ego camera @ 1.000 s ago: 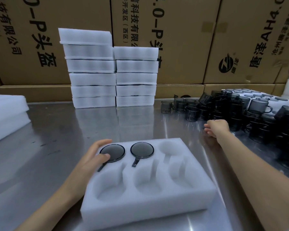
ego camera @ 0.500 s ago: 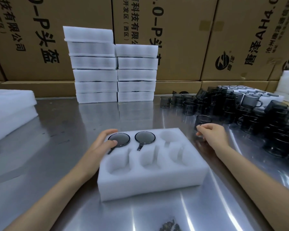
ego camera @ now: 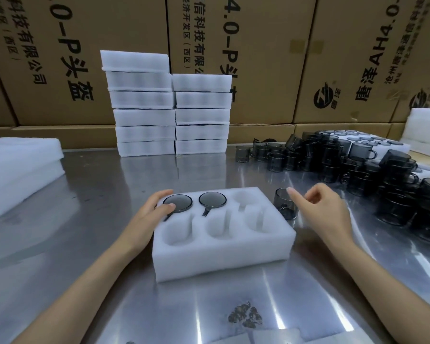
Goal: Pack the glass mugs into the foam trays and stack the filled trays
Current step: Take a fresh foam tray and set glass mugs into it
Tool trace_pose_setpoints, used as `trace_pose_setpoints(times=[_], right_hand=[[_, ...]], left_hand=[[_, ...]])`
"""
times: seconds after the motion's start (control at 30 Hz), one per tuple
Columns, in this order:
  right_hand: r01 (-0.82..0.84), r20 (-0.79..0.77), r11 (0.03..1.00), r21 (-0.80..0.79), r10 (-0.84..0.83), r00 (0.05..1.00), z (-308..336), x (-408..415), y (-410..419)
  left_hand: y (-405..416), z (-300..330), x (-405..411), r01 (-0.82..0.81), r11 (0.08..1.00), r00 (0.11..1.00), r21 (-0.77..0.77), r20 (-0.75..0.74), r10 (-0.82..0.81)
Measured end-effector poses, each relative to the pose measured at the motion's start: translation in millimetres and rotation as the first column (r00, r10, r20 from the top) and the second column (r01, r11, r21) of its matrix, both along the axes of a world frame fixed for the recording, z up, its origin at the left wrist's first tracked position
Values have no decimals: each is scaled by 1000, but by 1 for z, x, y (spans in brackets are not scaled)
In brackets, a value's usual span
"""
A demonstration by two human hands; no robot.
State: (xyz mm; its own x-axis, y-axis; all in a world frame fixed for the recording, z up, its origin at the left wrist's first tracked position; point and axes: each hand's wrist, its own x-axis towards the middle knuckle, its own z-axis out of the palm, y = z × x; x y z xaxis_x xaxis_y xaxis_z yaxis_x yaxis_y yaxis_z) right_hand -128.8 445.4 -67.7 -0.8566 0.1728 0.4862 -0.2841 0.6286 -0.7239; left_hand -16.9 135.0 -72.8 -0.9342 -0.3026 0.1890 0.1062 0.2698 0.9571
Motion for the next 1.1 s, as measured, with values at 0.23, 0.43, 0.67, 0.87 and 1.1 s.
trace_pose_setpoints(times=[0.23, 0.43, 0.67, 0.87, 1.1], right_hand=[[-357, 188, 932, -53, 361, 914, -10, -21, -5], [-245, -240, 908, -340, 168, 956, 17, -8, -10], [-517, -284, 817, -256, 448, 848, 30, 16, -54], [-547, -95, 835, -65, 540, 836, 24, 4, -64], [-596, 4, 801, -66, 597, 802, 22, 4, -59]], left_hand=[[-2, -1, -2, -2, 999, 1000, 36, 13, 1], [0, 0, -1, -2, 999, 1000, 51, 5, 1], [1, 0, -1, 4, 999, 1000, 55, 3, -4], [-3, -3, -3, 2, 999, 1000, 36, 5, -2], [-3, -2, -4, 8, 1000, 1000, 7, 11, -8]])
